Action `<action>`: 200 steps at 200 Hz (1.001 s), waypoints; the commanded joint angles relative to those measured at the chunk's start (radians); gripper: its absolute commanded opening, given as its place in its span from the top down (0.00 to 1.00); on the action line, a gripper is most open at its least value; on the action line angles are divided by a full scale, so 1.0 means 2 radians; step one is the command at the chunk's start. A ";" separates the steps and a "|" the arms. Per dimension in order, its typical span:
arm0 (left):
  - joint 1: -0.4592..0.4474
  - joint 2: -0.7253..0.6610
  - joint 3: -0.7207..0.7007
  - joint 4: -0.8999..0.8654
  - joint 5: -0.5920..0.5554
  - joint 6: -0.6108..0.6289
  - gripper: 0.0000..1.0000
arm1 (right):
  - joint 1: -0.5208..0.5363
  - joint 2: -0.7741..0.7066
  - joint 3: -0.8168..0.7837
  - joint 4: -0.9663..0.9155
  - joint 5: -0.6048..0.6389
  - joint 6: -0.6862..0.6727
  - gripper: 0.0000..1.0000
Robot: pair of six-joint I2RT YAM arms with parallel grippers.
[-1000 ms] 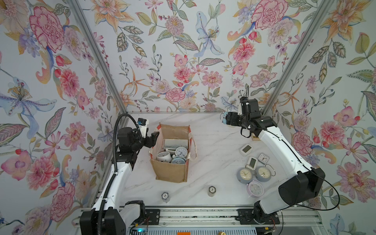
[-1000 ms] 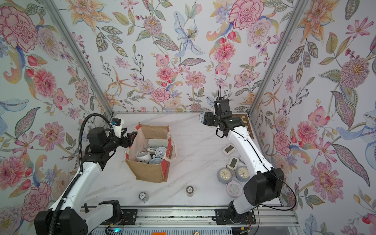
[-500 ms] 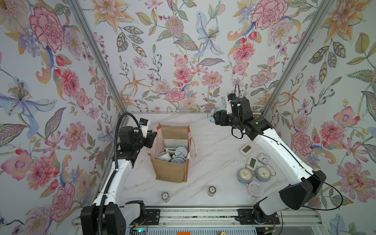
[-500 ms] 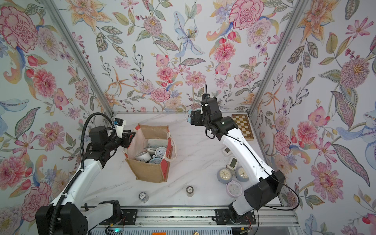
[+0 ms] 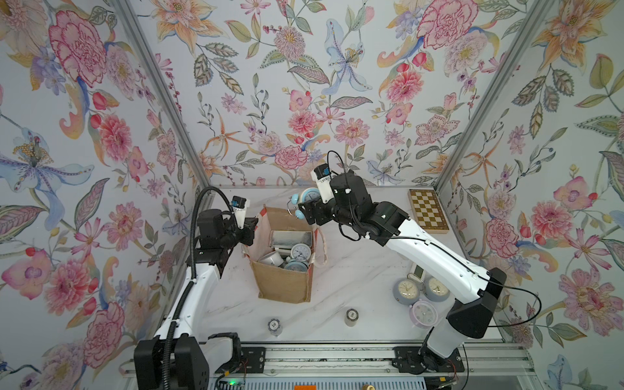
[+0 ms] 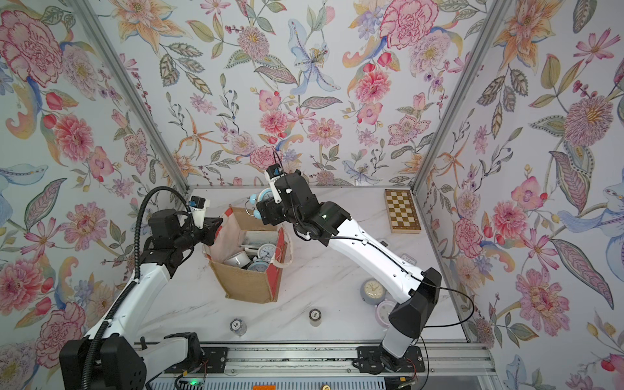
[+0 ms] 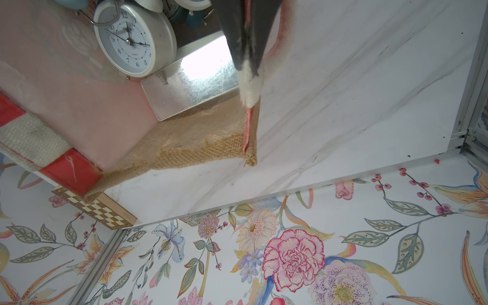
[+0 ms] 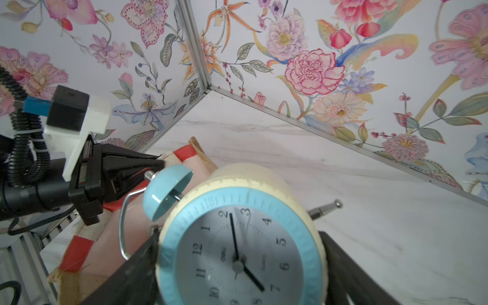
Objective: Put the alarm clock into the canvas bag
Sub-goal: Place the alarm at the canvas bag.
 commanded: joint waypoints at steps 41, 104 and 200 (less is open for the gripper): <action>-0.003 0.001 0.009 -0.004 0.008 -0.001 0.99 | 0.026 0.072 0.051 0.004 -0.031 0.005 0.39; -0.004 0.000 0.008 -0.003 0.008 -0.001 1.00 | 0.032 0.147 0.068 -0.010 -0.057 0.022 0.40; -0.004 -0.002 0.007 0.001 0.013 -0.003 1.00 | 0.032 0.283 0.174 -0.051 -0.020 -0.015 0.40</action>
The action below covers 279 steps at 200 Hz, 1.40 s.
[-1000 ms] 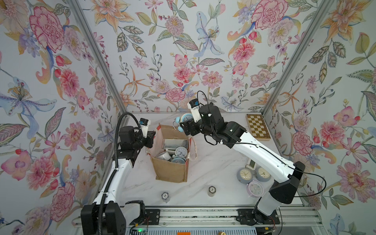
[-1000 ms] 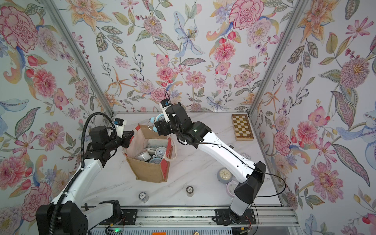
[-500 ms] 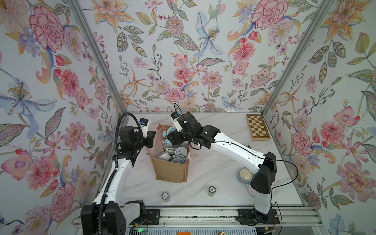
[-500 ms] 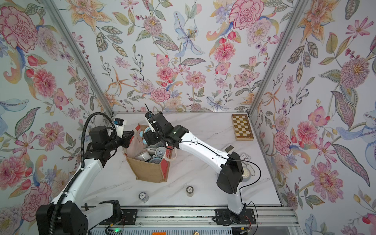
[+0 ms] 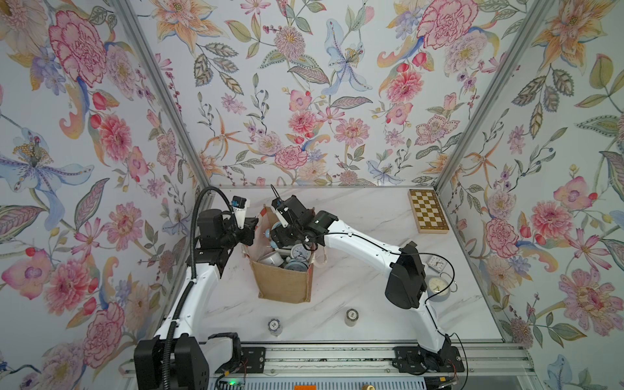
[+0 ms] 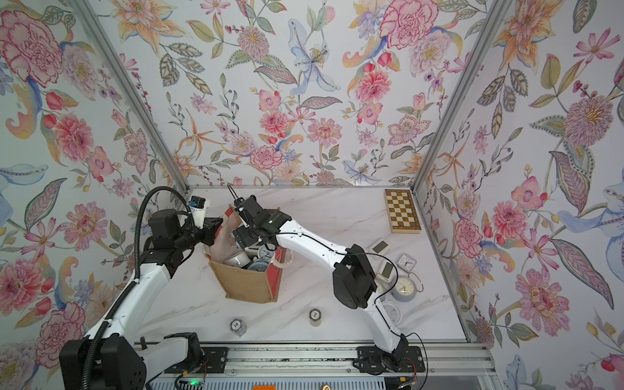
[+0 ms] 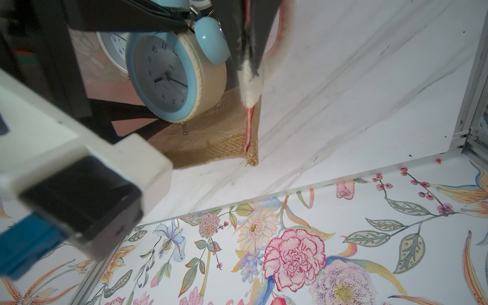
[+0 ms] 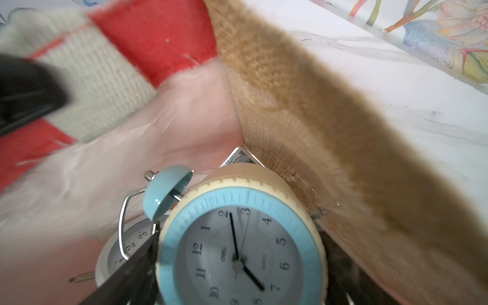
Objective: Put the alarm clock into the canvas bag
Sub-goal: Place the alarm at the canvas bag.
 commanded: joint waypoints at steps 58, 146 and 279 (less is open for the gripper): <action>-0.004 -0.002 0.007 0.003 0.012 -0.004 1.00 | 0.003 0.079 0.050 -0.033 0.017 -0.025 0.38; -0.004 0.000 0.007 0.004 0.012 -0.005 1.00 | 0.008 0.051 0.073 -0.059 0.022 -0.028 0.07; -0.004 0.001 0.007 0.004 0.011 -0.006 1.00 | 0.011 -0.060 0.077 -0.066 0.027 -0.023 0.00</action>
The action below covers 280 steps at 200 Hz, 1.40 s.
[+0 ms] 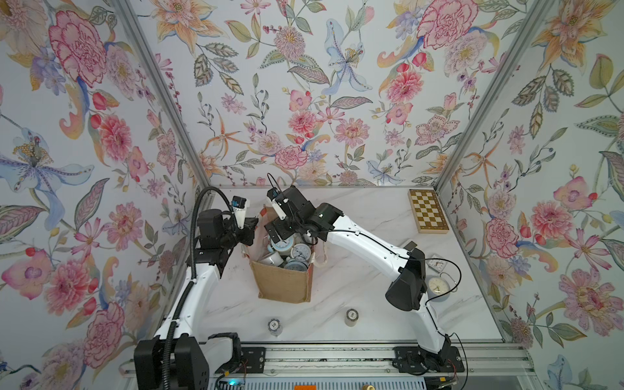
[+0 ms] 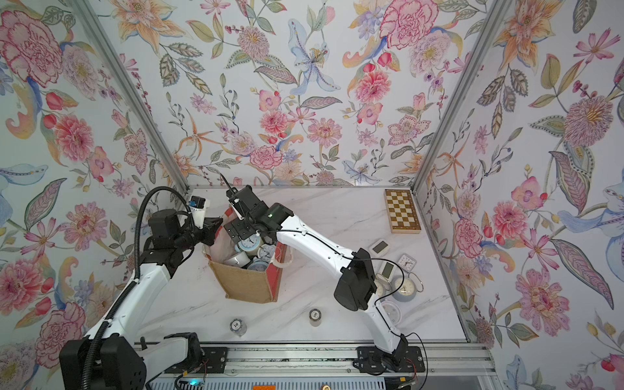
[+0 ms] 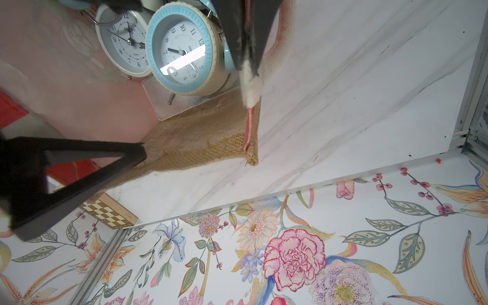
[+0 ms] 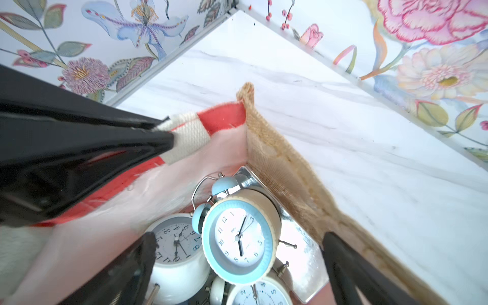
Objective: Put the alarm clock into the canvas bag
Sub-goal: Place the alarm at the canvas bag, then pick up the alarm from the center of the board.
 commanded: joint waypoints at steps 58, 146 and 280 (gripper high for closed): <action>-0.003 0.000 0.007 0.003 0.011 -0.007 1.00 | -0.028 -0.103 -0.071 -0.008 0.034 0.011 0.00; -0.003 -0.004 0.007 0.003 0.011 -0.006 1.00 | -0.127 -0.269 -0.292 -0.008 0.065 0.056 0.00; -0.004 -0.006 0.007 0.004 0.011 -0.007 1.00 | -0.410 -0.342 -0.582 0.060 0.023 0.117 0.01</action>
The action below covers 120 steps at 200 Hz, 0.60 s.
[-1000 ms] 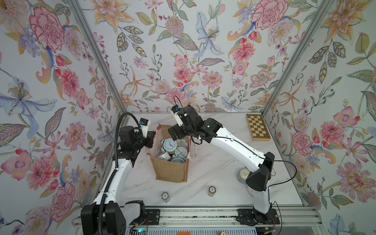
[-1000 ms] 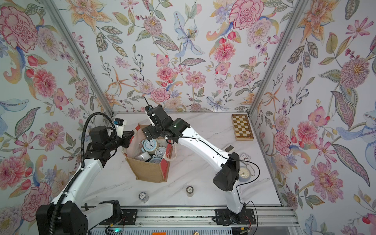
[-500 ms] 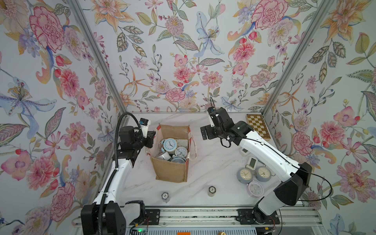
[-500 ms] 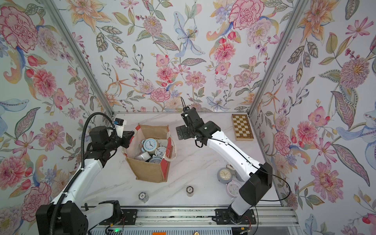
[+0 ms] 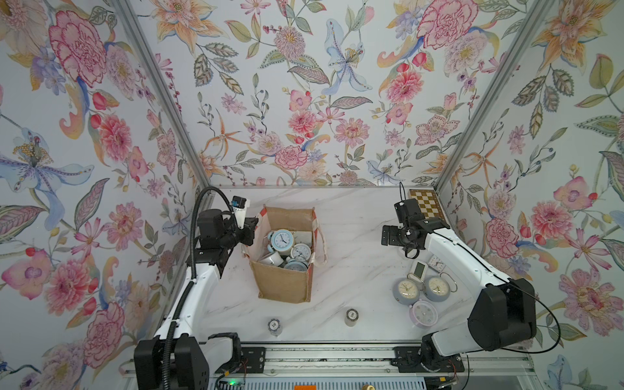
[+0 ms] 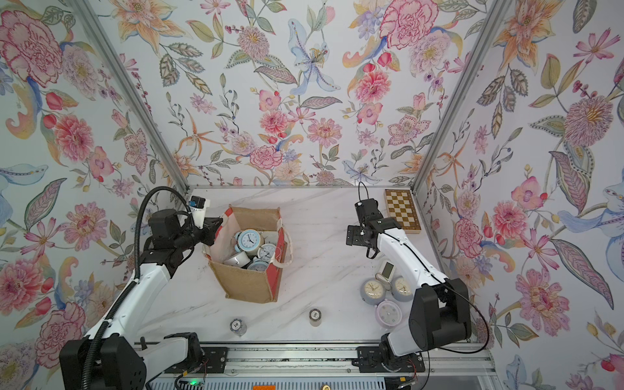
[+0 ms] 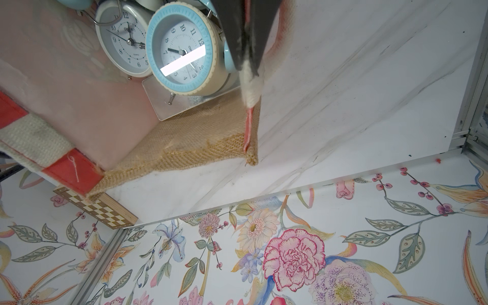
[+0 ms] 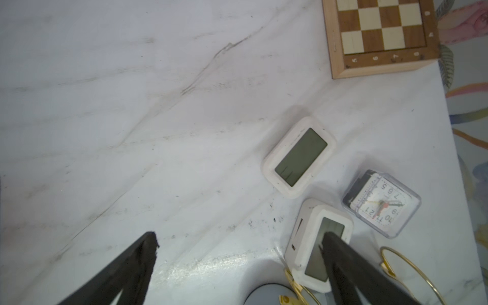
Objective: Put the alarm clock into the canvas bag
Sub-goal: Pick up the alarm from the center of the board.
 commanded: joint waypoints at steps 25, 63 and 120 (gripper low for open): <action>-0.003 -0.008 0.004 0.008 0.014 -0.010 1.00 | -0.075 0.022 -0.034 0.052 -0.028 0.022 0.01; -0.003 -0.007 0.005 0.007 0.011 -0.008 1.00 | -0.109 0.068 -0.031 0.060 -0.017 0.041 0.00; -0.003 -0.003 0.005 0.006 0.010 -0.007 1.00 | -0.120 0.121 -0.023 0.097 -0.055 0.062 0.03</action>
